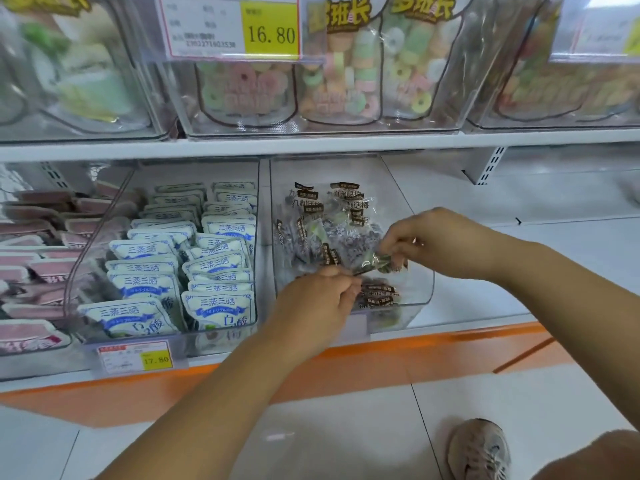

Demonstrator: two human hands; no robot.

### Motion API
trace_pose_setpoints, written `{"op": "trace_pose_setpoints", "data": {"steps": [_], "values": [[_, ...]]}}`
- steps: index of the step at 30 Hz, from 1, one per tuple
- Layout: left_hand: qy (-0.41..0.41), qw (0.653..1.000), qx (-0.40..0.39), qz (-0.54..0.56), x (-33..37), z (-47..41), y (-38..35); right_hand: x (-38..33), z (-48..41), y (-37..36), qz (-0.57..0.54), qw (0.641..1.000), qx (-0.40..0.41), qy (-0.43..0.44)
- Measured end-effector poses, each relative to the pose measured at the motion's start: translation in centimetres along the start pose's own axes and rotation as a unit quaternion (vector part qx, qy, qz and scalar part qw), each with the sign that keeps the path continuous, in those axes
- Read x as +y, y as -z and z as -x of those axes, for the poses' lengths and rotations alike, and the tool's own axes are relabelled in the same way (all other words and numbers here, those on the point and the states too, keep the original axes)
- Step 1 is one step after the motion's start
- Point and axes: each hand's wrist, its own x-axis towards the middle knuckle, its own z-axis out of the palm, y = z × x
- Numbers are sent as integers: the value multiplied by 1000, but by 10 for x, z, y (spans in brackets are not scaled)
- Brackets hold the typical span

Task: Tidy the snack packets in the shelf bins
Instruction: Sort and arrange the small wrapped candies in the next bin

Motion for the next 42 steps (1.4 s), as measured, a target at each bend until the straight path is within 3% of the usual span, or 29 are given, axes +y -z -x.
{"op": "trace_pose_setpoints", "data": {"steps": [2, 6, 8, 10, 12, 14, 16, 19, 24, 34, 39, 41, 42], "values": [[-5, 1000, -5, 2, -1, -1, 1, 9, -9, 3, 32, 996, 76, 20], [-3, 1000, -14, 28, 0, -2, 1, 9, -34, -17, 250, 967, -21, 34], [6, 999, -1, 51, -1, -1, 1, 10, -44, -27, 293, 956, 7, 31], [21, 996, 42, 72, -2, -1, 1, 15, -45, -26, 208, 975, 78, 30], [41, 990, 99, 86, -3, -4, 2, 17, -34, -22, 30, 994, 103, 22], [54, 987, 136, 65, -4, -9, 3, 13, -20, -18, -130, 986, 106, 16], [43, 986, 164, 2, -4, -13, 2, 7, -10, -20, -217, 969, 114, 13], [37, 979, 201, 2, -7, -20, 3, 3, -5, -26, -268, 950, 160, 13], [64, 962, 168, 208, -6, -28, 16, 0, -11, -28, -340, 919, 197, 11], [137, 908, 151, 366, 4, -23, 28, 6, -10, -24, -411, 887, 209, -32], [169, 839, 127, 501, -1, -21, 33, 2, -12, -27, -478, 843, 244, -41], [161, 840, 134, 501, -1, -20, 38, -3, -12, -25, -471, 855, 215, -25], [153, 857, 149, 469, -1, -19, 42, -5, -11, -23, -442, 876, 191, -19]]}}
